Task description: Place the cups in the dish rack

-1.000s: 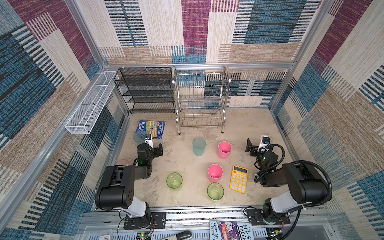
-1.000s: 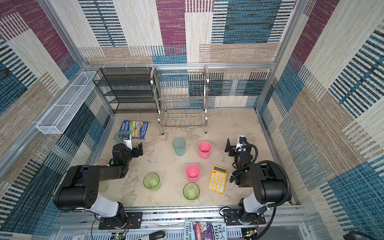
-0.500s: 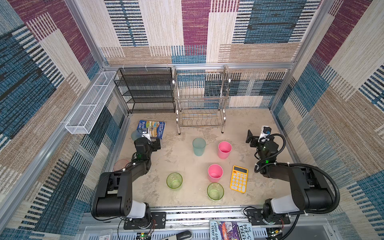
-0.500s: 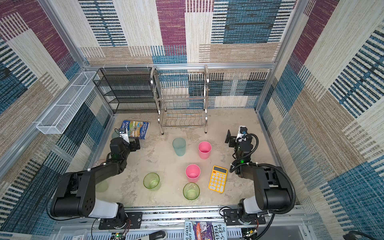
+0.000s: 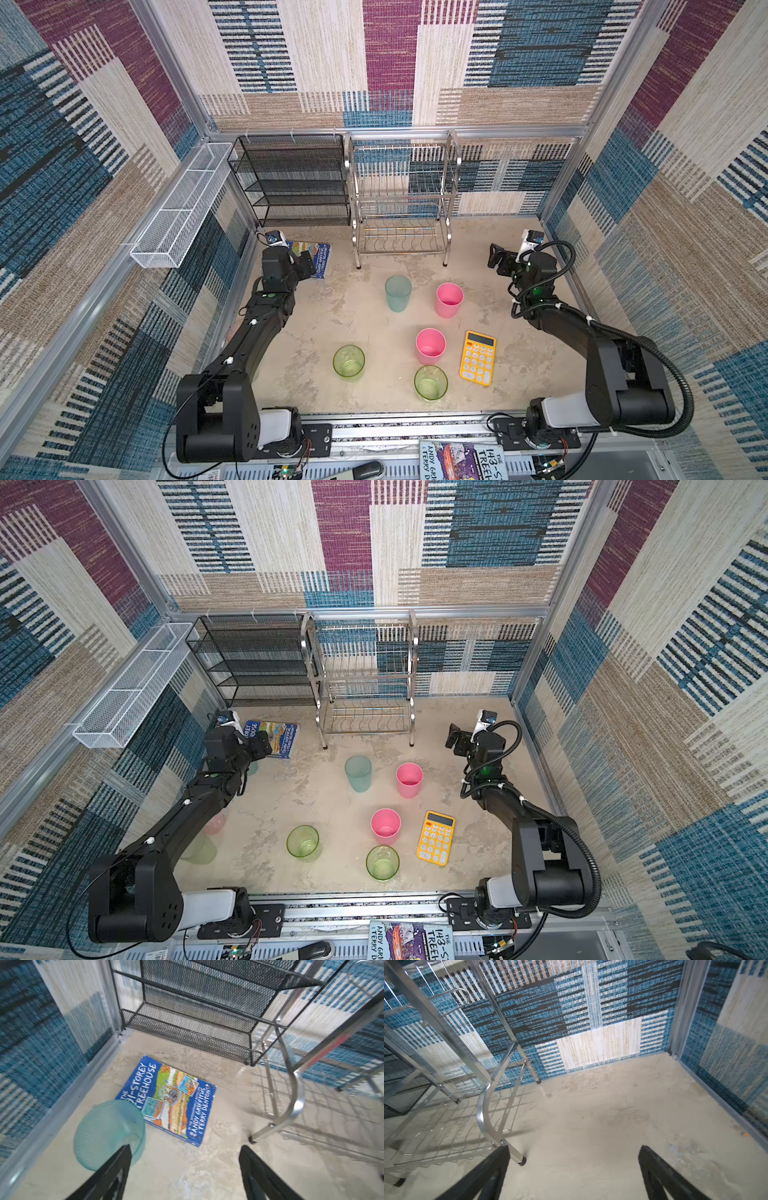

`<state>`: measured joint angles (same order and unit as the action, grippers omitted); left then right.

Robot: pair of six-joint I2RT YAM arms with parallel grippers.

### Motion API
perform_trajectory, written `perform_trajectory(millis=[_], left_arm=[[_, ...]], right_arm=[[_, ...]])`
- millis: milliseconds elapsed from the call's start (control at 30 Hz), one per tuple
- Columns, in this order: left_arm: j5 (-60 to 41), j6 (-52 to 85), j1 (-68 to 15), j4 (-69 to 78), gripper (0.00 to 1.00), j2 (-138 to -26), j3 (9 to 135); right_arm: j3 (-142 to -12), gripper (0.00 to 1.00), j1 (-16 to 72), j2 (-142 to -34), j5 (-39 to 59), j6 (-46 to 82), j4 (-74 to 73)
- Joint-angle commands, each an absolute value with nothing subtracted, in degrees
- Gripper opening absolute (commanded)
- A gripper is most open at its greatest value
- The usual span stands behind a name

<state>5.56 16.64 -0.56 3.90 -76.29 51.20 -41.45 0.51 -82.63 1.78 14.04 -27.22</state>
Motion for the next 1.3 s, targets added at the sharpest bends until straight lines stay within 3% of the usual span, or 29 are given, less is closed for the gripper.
perform_trajectory(millis=[0, 400, 533, 800, 1267], left_arm=[[-2.2, 25.2, -0.5, -2.3, 0.82, -78.6, 54.8], [-22.9, 41.0, -0.5, 3.5, 0.69, -96.2, 67.1], [-27.7, 46.1, -0.6, 8.3, 0.64, -102.2, 70.0], [-34.7, 50.9, -0.7, 16.9, 0.6, -109.6, 72.4], [-35.1, 43.2, -4.4, 13.4, 0.57, -111.5, 75.8]], right_arm=[[-46.2, 1.0, 0.6, -85.3, 8.6, 22.1, -20.0], [-60.6, 0.97, 0.6, -100.8, 27.1, 35.4, -22.3], [-64.7, 0.92, 0.6, -106.0, 32.1, 38.7, -24.6], [-67.3, 0.87, 1.3, -111.2, 37.2, 39.1, -29.1], [-71.7, 0.81, 6.3, -113.4, 32.1, 27.1, -22.6]])
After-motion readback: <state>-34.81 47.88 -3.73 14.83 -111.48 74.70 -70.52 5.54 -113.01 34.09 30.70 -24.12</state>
